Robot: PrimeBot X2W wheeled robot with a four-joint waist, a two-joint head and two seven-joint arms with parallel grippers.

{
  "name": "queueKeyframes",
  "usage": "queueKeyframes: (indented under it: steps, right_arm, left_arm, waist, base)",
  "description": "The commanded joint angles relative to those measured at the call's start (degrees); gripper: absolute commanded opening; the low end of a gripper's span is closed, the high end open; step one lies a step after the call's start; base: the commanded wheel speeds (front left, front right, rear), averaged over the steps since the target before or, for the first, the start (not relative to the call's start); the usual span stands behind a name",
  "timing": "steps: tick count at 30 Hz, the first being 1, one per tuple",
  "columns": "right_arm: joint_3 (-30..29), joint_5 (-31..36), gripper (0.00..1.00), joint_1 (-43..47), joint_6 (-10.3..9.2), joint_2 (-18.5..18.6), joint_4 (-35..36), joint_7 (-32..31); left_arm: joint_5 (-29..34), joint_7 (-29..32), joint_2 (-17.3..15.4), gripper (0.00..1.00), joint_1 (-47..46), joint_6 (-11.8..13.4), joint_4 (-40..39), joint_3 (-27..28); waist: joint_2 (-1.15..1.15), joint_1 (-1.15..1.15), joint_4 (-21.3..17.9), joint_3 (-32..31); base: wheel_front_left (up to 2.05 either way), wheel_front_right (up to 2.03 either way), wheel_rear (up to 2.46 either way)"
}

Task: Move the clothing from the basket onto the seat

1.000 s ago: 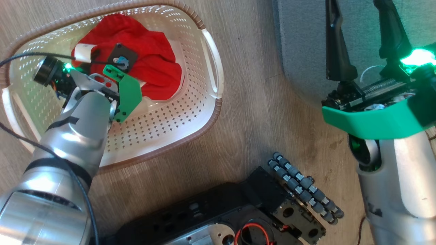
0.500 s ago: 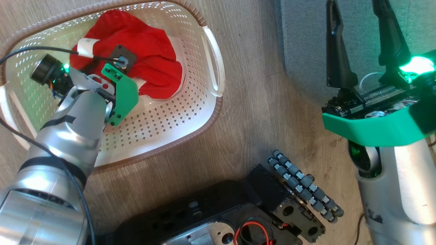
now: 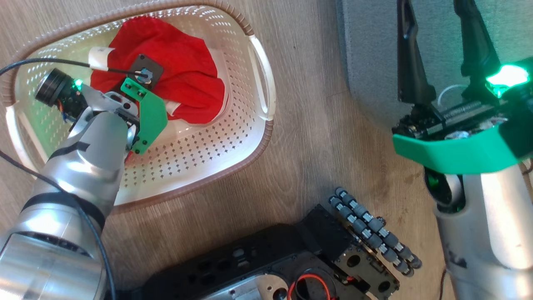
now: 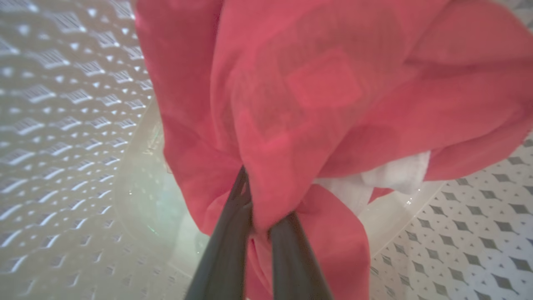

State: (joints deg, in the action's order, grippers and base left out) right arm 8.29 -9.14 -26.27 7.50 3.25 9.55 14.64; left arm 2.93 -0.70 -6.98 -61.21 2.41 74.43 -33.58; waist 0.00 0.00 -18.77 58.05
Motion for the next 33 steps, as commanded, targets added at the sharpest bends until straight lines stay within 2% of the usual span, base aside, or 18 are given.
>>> queueKeyframes:
  steps: [1,7,18,23,25,31,33]
  right_arm:
    - [1.07,-0.44,1.00,0.96,-0.01,-0.37,1.37,0.36]
    - [1.67,-0.87,1.00,-1.59,-0.01,-0.37,-0.15,0.36]
    - [0.37,0.88,1.00,0.59,-0.01,-0.37,-3.89,0.36]
    - [-0.03,2.07,1.00,2.16,-0.01,-0.37,-5.64,0.36]
    - [-0.49,2.61,1.00,3.07,-0.01,-0.37,-6.43,0.36]
    - [-1.59,3.05,1.00,5.70,-0.01,-0.37,-8.08,0.36]
    - [-1.57,3.20,1.00,6.18,-0.01,-0.37,-8.38,0.36]
  left_arm:
    - [-0.39,-0.78,-0.56,0.00,1.60,0.38,-0.48,0.56]
    - [-2.05,-3.83,-0.23,0.00,2.21,0.85,-0.48,1.21]
    - [-6.03,-12.15,3.03,0.00,8.50,0.28,-0.56,2.04]
    - [-8.49,-14.05,3.71,0.00,11.97,0.18,-2.59,2.90]
    - [-9.70,-14.23,3.87,0.00,13.53,0.21,-4.79,3.45]
    - [-12.25,-14.28,3.98,0.00,20.09,1.24,-18.78,6.16]
    - [-12.58,-14.28,3.91,0.00,21.24,1.34,-20.82,6.85]
  waist:
    - [0.00,0.00,-0.02,-0.51]
    - [0.00,0.00,0.04,-3.43]
    - [0.00,0.00,4.62,-16.27]
    - [0.00,0.00,6.57,-22.81]
    - [0.00,0.00,7.44,-25.56]
    - [0.00,0.00,9.65,-32.86]
    - [0.00,0.00,10.00,-33.93]
  base:
    - [0.00,0.00,0.00]
    - [0.00,0.00,0.00]
    - [0.00,0.00,0.00]
    - [0.00,0.00,0.00]
    - [0.00,0.00,0.00]
    - [0.00,0.00,0.00]
    - [0.00,0.00,0.00]
